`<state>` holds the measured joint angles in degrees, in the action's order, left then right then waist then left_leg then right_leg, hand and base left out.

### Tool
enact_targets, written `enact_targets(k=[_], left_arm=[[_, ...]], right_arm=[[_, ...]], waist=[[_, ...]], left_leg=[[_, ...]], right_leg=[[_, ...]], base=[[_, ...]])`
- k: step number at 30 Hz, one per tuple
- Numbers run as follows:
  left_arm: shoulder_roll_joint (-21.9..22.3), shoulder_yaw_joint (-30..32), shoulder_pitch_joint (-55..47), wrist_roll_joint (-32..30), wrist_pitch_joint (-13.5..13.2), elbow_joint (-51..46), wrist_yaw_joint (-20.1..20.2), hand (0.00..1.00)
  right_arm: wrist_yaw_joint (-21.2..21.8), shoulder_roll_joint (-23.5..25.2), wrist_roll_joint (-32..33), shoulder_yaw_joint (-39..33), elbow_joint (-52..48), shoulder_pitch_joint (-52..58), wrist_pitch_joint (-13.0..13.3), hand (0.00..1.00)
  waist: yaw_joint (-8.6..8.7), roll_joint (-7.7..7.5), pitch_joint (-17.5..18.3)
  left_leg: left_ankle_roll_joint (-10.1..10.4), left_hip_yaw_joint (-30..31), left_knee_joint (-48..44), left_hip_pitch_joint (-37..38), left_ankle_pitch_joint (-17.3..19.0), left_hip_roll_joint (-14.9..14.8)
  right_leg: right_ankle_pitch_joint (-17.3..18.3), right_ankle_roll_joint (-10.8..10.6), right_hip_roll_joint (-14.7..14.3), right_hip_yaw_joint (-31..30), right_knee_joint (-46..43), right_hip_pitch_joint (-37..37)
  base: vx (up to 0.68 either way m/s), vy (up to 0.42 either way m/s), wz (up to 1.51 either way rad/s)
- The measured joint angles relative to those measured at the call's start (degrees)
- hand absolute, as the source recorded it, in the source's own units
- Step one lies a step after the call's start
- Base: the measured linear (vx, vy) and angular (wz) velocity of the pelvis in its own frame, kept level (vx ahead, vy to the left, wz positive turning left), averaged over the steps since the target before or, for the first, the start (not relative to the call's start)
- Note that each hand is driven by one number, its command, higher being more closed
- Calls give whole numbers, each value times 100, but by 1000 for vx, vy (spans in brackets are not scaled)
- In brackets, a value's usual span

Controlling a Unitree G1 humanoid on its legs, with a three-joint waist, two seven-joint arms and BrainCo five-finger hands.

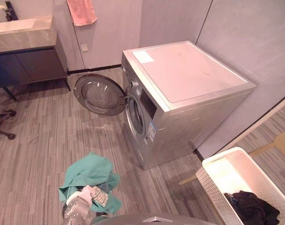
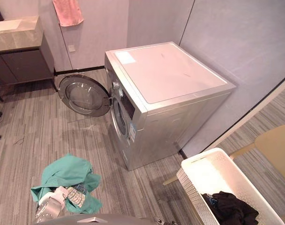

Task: Pick up the laundry basket with both hands and put the clothes into the washing machine.

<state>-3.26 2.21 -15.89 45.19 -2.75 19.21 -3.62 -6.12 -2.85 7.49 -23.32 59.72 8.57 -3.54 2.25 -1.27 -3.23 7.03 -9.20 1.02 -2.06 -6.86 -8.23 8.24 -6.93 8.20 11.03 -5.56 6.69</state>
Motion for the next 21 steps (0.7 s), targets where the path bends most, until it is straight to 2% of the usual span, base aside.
enact_targets(k=[2,6,7,8,9,10,11,12,13,14,15,16,17,18,19,21], left_arm=[[-3,32,160,-43,-1,-46,-45,100],[-4,24,116,-46,8,-76,-98,100],[-3,13,117,-53,23,-115,-100,100],[0,-21,115,-57,52,-202,-101,100],[0,-49,98,-58,59,-293,-105,100],[0,-114,112,-62,57,-457,-105,100],[-6,-130,159,-116,58,-472,-105,100],[-16,-142,166,-166,58,-481,-103,100],[-59,-203,159,-217,58,-506,-101,100],[-155,-233,157,-311,63,-517,-99,100],[-273,-244,178,-370,65,-518,-99,100],[-307,-268,191,-392,71,-514,-99,100],[-318,-431,235,-445,117,-499,-94,100],[-285,-650,285,-488,169,-499,-54,100],[-246,-742,317,-490,183,-499,-22,100],[-5,-869,421,-497,205,-504,85,100]], right_arm=[[-14,-69,4,-72,-1,-118,-46,0],[-21,-126,130,-306,-41,-301,-36,0],[-21,-110,140,-459,-38,-369,-38,0],[-20,-115,147,-529,-25,-423,-40,0],[-18,-142,147,-574,-16,-392,-43,0],[-16,-212,146,-663,-18,-277,-46,0],[-16,-220,145,-665,-23,-259,-58,0],[-12,-188,145,-659,-24,-252,-66,0],[-19,-96,183,-704,-43,-248,-43,0],[-1,8,180,-706,-59,-254,-36,0],[0,173,178,-693,-85,-244,-43,0],[-3,256,178,-681,-97,-223,-41,0],[6,355,210,-664,-227,-90,-40,0],[6,408,234,-661,-382,79,-20,0],[6,428,234,-665,-450,162,-26,0],[-1,516,353,-742,-598,326,-42,0]], waist=[[-21,89,-231],[-51,95,-284],[-67,22,-340],[-34,3,-352],[-24,5,-345],[8,66,-361],[15,94,-380],[25,131,-389],[22,158,-421],[-11,110,-550],[-12,-73,-641],[9,-122,-670],[87,-156,-684],[130,-164,-687],[153,-156,-691],[288,-90,-690]], left_leg=[[-84,174,-693,-458,291,10],[-249,293,-981,-650,487,264],[-382,289,-1384,-815,735,372],[-671,165,-1991,-1042,1103,485],[-720,32,-2300,-1135,1267,528],[-660,-46,-2570,-1215,1619,576],[-719,56,-2589,-1197,1724,673],[-746,107,-2525,-1130,1728,673],[-789,143,-2352,-952,1728,673],[-836,181,-2094,-667,1705,705],[-945,225,-1787,-370,1614,736],[-929,288,-1644,-250,1602,747],[-942,423,-1400,-68,1577,775],[-946,484,-1113,151,1567,883],[-944,480,-982,287,1566,937],[-910,291,-654,763,1745,1040]], right_leg=[[-9,-64,63,243,-14,17],[73,-202,324,451,-25,60],[164,-302,492,585,-123,86],[291,-381,708,740,-319,122],[353,-398,814,816,-438,140],[420,-320,917,886,-1001,94],[227,59,1133,830,-2058,-359],[-37,455,1188,789,-2589,-637],[-518,935,1228,576,-3284,-1034],[-375,835,1125,153,-4084,-1447],[0,695,750,-137,-4618,-1808],[130,638,518,-177,-4742,-1952],[307,538,112,-129,-4705,-2229],[419,523,-102,52,-4417,-2486],[425,512,-161,166,-4170,-2552],[385,541,-329,739,-2832,-2599]], base=[[-64,44,49],[-26,84,32],[45,172,44],[62,197,53],[135,247,64],[204,304,61],[231,315,56],[194,275,35],[206,235,14],[258,239,10],[258,192,14],[244,118,40],[252,77,55],[269,72,55],[403,69,46],[432,47,30]])
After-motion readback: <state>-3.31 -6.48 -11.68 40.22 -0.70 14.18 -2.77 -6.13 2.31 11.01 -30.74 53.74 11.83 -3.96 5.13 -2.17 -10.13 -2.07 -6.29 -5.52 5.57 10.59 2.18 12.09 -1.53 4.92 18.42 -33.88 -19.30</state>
